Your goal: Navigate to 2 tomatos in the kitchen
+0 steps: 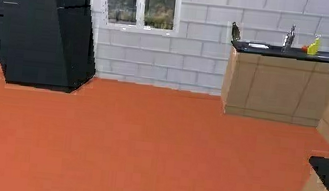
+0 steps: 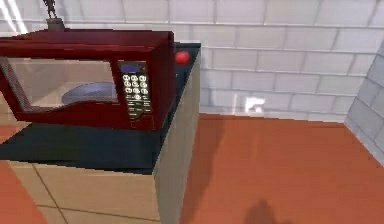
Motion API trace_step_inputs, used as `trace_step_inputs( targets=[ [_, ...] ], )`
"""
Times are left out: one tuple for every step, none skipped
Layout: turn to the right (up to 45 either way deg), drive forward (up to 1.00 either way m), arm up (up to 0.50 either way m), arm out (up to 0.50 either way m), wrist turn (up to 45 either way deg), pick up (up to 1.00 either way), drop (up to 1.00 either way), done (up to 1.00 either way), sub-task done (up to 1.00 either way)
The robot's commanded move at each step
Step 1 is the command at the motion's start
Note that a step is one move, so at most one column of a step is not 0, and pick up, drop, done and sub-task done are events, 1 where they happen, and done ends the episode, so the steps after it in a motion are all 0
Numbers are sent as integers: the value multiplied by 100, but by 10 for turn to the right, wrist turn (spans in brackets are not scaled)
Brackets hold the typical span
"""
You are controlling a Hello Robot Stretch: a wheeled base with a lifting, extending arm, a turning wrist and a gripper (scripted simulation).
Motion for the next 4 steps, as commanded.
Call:
trace_step_inputs(
  targets=[
    [0, 100, 0, 0, 0, 0, 0, 0, 0],
    [-60, 0, 0, 0, 0, 0, 0, 0, 0],
    [0, 5, 0, 0, 0, 0, 0, 0, 0],
    [450, 0, 0, 0, 0, 0, 0, 0, 0]
  ],
)
